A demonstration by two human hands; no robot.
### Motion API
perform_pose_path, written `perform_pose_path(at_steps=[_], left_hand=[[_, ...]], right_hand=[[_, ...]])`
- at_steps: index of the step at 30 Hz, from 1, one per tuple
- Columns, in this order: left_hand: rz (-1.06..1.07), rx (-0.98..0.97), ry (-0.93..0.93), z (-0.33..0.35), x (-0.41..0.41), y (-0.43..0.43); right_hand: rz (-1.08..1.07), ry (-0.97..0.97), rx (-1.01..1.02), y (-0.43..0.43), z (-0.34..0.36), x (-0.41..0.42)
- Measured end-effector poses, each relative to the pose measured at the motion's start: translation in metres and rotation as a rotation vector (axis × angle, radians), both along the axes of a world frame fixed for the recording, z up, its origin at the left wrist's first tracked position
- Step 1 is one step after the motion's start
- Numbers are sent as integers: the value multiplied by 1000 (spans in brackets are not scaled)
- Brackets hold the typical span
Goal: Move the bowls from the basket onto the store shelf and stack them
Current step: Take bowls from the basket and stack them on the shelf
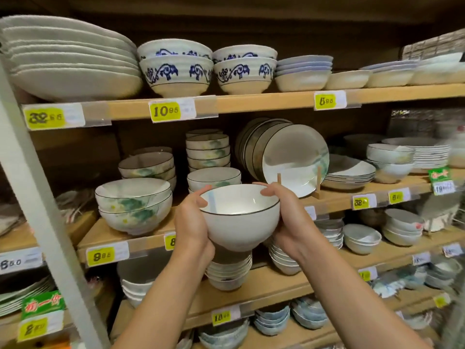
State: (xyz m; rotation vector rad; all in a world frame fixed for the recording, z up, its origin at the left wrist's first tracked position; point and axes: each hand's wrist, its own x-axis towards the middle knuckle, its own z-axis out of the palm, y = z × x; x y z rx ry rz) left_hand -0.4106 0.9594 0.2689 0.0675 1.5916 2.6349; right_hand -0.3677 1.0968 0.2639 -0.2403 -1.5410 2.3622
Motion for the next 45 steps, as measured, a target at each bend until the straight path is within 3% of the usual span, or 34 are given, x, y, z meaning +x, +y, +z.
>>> perform_pose_path(at_steps=[6, 15, 18, 22, 26, 30, 35, 38, 42, 45], left_hand=[[-253, -11, -84, 18, -42, 5], [-46, 27, 187, -15, -14, 27], [91, 73, 187, -4, -15, 26], [-8, 133, 98, 19, -29, 19], [-111, 128, 113, 32, -32, 23], [-112, 102, 116, 31, -31, 35], [109, 80, 278, 18, -23, 56], [171, 13, 416, 7, -5, 75], [240, 68, 326, 14, -28, 62], [44, 161, 204, 23, -44, 48]], right_hand=[[129, -71, -107, 14, 16, -36], [-114, 60, -162, 7, 13, -51], [-51, 95, -90, 0, 7, -46], [69, 135, 1, 17, 15, -47], [258, 22, -91, 38, 30, -63], [313, -1, -156, 46, 26, -75], [214, 84, -239, 52, 33, -75], [0, 171, -99, 43, 30, -66], [-81, 280, 43, 42, 17, -54], [120, 238, 32, 56, 31, -58]])
